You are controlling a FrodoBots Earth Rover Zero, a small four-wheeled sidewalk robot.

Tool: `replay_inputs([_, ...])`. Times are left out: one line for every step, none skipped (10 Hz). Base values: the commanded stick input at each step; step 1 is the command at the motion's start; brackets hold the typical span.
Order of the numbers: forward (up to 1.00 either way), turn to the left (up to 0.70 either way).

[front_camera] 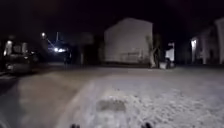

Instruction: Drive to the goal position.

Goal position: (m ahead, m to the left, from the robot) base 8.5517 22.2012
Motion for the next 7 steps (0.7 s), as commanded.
replay_inputs([0.63,0.00])
replay_inputs([0.85,0.00])
replay_inputs([0.85,0.05])
replay_inputs([0.85,0.24])
replay_inputs([0.85,0.34])
replay_inputs([0.85,0.34])
replay_inputs([0.85,0.34])
